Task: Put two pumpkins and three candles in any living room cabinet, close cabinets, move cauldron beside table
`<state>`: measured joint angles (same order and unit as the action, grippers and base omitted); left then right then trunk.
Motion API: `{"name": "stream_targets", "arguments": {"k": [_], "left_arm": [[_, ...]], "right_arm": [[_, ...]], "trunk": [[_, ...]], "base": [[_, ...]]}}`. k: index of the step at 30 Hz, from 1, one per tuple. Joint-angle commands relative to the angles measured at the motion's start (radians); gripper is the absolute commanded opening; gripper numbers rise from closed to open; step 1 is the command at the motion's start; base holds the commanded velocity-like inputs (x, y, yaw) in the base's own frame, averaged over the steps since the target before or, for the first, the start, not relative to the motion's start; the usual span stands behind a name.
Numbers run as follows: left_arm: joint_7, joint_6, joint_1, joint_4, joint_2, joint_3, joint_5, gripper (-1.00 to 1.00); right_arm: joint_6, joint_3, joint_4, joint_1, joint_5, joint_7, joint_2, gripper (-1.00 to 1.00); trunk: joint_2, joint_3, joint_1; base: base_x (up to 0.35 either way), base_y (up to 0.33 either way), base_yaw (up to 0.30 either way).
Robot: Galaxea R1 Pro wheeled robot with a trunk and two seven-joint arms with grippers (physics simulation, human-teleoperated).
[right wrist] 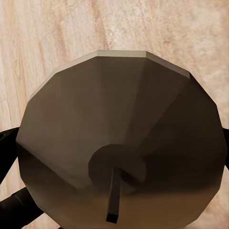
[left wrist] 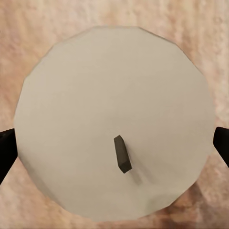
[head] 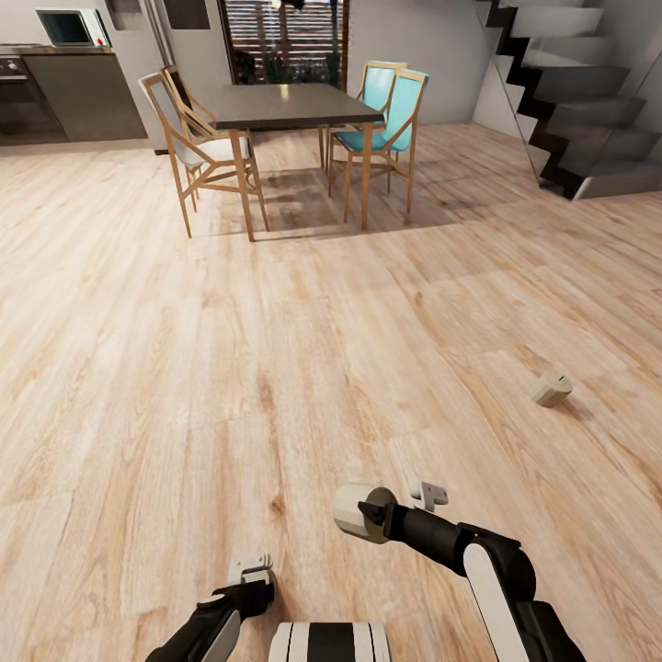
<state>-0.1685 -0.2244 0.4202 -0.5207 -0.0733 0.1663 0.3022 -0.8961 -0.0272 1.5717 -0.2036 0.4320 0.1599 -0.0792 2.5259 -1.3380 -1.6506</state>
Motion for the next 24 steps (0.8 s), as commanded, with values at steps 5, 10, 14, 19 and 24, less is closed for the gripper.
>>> {"name": "stream_targets", "arguments": {"k": [5,10,14,19,24], "left_arm": [[-0.009,-0.004,0.000,-0.002,0.001,0.007,0.009,-1.00],[-0.009,-0.004,0.000,-0.001,0.001,0.007,0.009,-1.00],[-0.010,-0.004,0.000,-0.001,0.002,0.006,0.009,-1.00],[-0.011,-0.005,0.000,-0.001,0.001,0.006,0.009,-1.00],[-0.010,-0.006,0.000,-0.002,0.003,0.006,0.010,-1.00]], "right_arm": [[-0.004,0.001,0.001,0.000,-0.007,0.009,-0.001,-1.00],[-0.004,0.002,0.001,0.000,-0.007,0.009,-0.001,-1.00],[-0.004,0.002,0.001,0.000,-0.007,0.009,-0.001,-1.00],[-0.004,0.002,0.000,0.000,-0.007,0.009,-0.001,-1.00],[-0.004,0.001,-0.001,0.000,-0.007,0.009,-0.001,-1.00]], "trunk": [[0.000,-0.001,0.000],[0.000,-0.001,0.000],[0.000,-0.001,0.000],[0.000,-0.001,0.000],[0.000,-0.001,0.000]], "base": [[0.000,0.000,0.000],[0.000,0.000,0.000],[0.000,0.000,0.000],[0.000,0.000,0.000],[0.000,0.000,0.000]]}}
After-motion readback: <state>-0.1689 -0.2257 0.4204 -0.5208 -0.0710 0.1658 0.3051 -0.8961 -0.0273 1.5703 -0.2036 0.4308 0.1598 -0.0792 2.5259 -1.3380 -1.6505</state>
